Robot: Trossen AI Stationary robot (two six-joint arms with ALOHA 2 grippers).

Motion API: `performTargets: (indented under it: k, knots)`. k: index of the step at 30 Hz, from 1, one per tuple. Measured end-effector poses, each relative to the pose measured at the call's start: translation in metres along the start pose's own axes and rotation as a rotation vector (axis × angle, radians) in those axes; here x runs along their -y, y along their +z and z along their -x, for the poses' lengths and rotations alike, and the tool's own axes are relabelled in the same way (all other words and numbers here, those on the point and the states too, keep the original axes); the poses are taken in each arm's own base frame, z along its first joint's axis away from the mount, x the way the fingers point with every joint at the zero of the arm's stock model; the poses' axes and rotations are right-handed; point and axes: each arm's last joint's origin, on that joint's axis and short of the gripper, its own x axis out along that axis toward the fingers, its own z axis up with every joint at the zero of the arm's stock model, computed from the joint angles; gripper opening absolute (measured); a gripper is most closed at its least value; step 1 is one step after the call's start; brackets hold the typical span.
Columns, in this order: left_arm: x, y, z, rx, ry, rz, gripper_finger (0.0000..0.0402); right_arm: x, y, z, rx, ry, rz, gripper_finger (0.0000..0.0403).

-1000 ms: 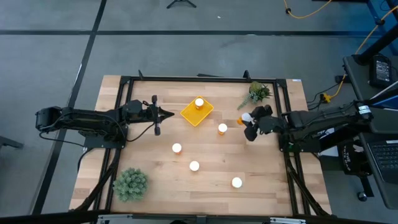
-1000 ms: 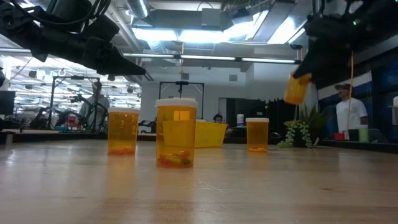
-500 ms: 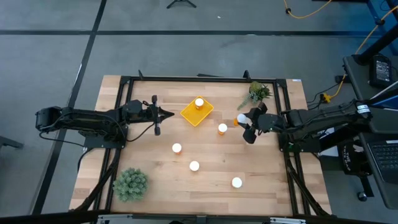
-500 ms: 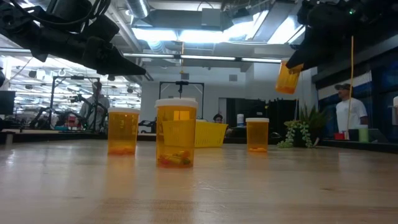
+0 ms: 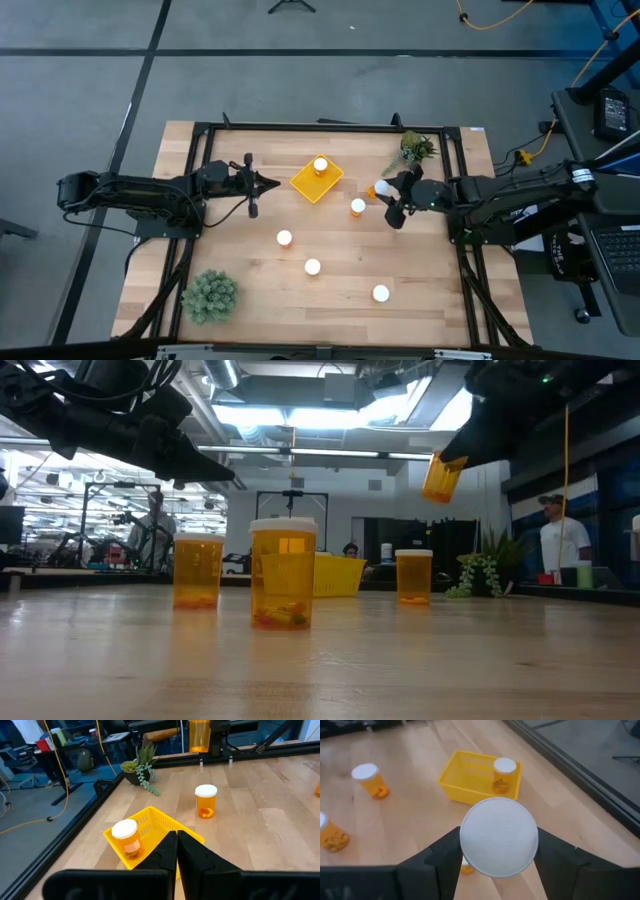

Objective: Pick and place pill bottles into a basket
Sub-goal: Put the pill bottle into the bin

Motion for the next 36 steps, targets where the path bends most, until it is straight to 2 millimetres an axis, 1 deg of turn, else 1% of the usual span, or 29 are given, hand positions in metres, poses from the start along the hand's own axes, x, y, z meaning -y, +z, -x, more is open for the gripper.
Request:
performTargets:
  k: [5, 13, 20, 24, 30, 36]
  knots:
    - [0.0, 0.0, 0.0, 0.0, 0.0, 0.057, 0.0005, 0.002, 0.004, -0.014, 0.012, -0.026, 0.019, 0.0214]
    - [0.0, 0.0, 0.0, 0.0, 0.0, 0.059, 0.0006, 0.006, 0.016, -0.035, 0.083, 0.047, 0.049, 0.0214]
    - [0.0, 0.0, 0.0, 0.0, 0.0, 0.059, 0.0005, 0.016, 0.02, -0.056, 0.069, 0.076, 0.059, 0.0214]
    - [0.0, 0.0, 0.0, 0.0, 0.0, 0.059, 0.0008, 0.019, 0.034, -0.066, 0.069, 0.088, 0.086, 0.0214]
    - [0.0, 0.0, 0.0, 0.0, 0.0, 0.059, 0.0004, 0.019, 0.056, -0.083, 0.047, 0.059, 0.15, 0.0214]
    - [0.0, 0.0, 0.0, 0.0, 0.0, 0.06, 0.0006, 0.026, 0.074, -0.102, 0.03, 0.041, 0.161, 0.0214]
